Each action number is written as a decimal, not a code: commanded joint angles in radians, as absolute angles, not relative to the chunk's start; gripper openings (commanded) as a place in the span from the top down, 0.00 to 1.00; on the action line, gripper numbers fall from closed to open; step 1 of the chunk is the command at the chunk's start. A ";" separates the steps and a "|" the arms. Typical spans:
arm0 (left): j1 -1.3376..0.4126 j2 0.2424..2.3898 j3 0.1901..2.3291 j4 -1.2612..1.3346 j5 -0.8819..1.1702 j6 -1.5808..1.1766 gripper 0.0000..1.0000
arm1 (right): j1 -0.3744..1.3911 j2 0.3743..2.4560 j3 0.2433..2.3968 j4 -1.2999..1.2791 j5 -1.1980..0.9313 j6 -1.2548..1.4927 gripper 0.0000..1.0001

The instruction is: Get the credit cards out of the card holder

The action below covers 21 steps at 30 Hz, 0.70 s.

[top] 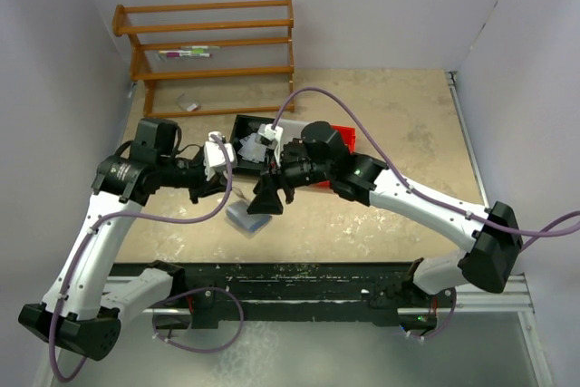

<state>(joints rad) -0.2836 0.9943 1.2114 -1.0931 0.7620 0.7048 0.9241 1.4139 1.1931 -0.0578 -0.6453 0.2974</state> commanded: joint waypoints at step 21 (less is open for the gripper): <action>-0.283 1.052 1.405 -0.978 0.786 0.402 1.00 | 1.092 1.138 0.899 0.395 0.005 0.195 0.00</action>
